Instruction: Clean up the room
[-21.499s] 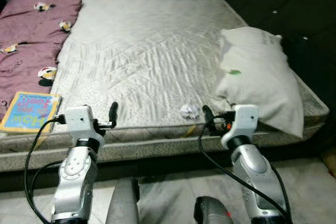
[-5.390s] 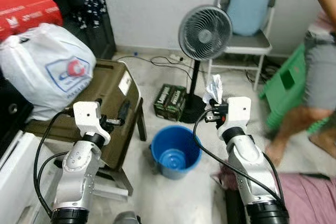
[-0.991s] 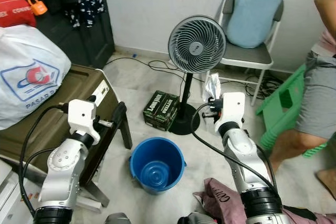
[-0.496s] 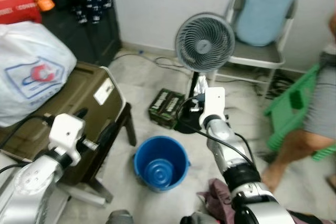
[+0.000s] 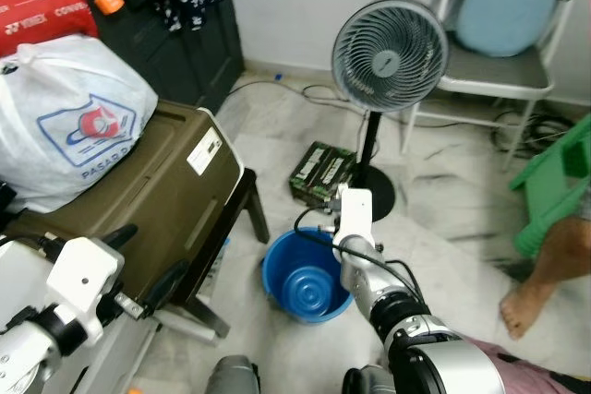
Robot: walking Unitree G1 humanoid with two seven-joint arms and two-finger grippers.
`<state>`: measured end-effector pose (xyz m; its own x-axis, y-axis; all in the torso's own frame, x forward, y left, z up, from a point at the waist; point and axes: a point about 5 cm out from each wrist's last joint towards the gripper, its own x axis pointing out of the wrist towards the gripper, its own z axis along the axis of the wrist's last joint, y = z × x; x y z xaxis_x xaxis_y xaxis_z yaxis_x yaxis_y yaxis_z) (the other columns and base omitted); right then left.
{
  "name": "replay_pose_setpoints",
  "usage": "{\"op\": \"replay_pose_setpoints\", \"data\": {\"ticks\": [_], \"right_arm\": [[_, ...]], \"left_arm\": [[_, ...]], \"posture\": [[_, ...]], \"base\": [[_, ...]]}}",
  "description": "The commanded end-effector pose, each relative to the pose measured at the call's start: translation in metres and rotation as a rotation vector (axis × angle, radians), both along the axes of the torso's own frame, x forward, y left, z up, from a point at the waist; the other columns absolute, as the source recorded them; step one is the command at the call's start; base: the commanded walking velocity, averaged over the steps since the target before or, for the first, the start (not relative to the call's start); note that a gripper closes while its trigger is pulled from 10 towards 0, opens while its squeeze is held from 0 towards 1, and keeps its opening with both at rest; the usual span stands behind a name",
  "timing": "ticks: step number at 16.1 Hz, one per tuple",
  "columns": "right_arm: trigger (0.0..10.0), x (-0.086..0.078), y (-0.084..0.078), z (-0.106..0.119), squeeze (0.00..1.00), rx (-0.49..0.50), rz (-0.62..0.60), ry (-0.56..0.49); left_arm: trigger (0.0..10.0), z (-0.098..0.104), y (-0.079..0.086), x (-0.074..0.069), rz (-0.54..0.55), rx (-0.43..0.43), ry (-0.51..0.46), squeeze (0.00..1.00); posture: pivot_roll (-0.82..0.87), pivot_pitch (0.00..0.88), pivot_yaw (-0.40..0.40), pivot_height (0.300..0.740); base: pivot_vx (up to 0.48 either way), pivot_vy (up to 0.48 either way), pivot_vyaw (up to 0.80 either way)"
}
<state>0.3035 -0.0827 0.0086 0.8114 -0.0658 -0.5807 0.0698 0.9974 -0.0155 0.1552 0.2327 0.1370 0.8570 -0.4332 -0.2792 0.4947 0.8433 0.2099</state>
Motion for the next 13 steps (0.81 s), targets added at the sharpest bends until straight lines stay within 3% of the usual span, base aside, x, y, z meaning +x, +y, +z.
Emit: {"op": "replay_pose_setpoints", "data": {"ticks": [1, 5, 8, 10, 13], "right_arm": [[10.0, -0.004, 0.006, -0.004, 0.0, 0.006, -0.022, 0.034], [10.0, -0.015, -0.002, -0.018, 0.0, -0.047, -0.068, 0.098], [10.0, -0.007, -0.013, -0.012, 0.0, -0.027, -0.132, 0.048], [10.0, 0.003, -0.011, -0.001, 0.0, -0.027, -0.117, -0.005], [10.0, 0.013, 0.007, 0.014, 0.0, -0.001, -0.061, -0.07]], "left_arm": [[10.0, 0.011, 0.003, -0.003, -0.004, 0.021, 0.002, 0.0], [10.0, 0.016, -0.002, -0.014, -0.032, 0.011, 0.056, 0.0], [10.0, 0.016, -0.004, -0.015, -0.03, 0.005, 0.069, 0.0], [10.0, 0.016, -0.002, -0.015, -0.026, 0.005, 0.08, 0.0], [10.0, 0.015, -0.002, -0.014, -0.02, 0.004, 0.085, 0.0]], "posture": [[0.34, 0.157, 0.117, 0.74], [0.34, 0.178, 0.132, 0.74], [0.34, 0.178, 0.136, 0.74], [0.34, 0.182, 0.137, 0.74], [0.34, 0.18, 0.136, 0.74]], "base": [[0.0, 0.0, 0.0], [0.0, 0.0, 0.0], [0.0, 0.0, 0.0], [0.0, 0.0, 0.0], [0.0, 0.0, 0.0]]}}
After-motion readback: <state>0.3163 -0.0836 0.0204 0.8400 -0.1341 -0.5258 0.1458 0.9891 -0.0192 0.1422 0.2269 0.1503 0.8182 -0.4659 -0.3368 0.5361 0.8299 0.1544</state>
